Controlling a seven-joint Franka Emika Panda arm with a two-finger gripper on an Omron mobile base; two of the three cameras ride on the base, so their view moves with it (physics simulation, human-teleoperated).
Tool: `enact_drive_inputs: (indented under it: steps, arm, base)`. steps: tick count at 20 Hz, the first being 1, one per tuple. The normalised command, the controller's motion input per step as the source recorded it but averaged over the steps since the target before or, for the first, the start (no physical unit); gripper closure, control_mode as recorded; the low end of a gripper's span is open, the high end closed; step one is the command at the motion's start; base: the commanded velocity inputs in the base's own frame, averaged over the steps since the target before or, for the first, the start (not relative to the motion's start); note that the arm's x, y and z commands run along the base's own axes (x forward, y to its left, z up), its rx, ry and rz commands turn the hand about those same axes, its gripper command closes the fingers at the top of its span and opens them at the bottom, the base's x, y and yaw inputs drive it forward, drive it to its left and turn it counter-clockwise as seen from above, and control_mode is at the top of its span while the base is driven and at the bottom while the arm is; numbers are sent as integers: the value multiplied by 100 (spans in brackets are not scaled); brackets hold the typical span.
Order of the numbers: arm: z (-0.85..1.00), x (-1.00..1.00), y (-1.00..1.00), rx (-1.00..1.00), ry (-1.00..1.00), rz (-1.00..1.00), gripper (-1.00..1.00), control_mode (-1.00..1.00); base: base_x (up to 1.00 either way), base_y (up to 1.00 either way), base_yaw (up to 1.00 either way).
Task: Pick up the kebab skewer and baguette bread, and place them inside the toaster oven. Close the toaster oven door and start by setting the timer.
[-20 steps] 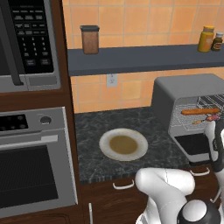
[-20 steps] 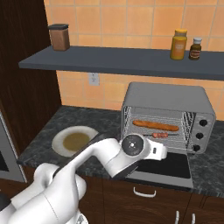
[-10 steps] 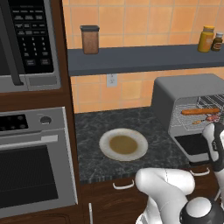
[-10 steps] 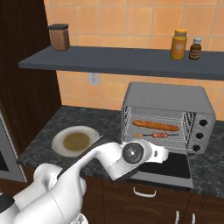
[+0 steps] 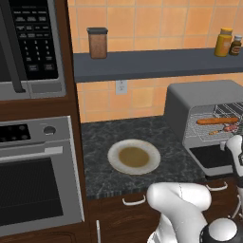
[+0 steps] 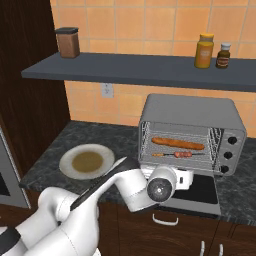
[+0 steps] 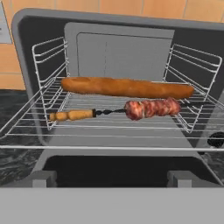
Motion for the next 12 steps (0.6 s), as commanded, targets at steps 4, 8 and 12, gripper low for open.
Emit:
enact_drive_inputs:
  steps: [4,8,12]
  arm:
    - [1,28,-7,0,0,0,-100,-100]
    - [6,20,-3,0,0,0,-100,-100]
    - [0,26,0,0,0,0,-100,-100]
  base:
    - [0,0,0]
    - [0,0,0]
    - [0,0,0]
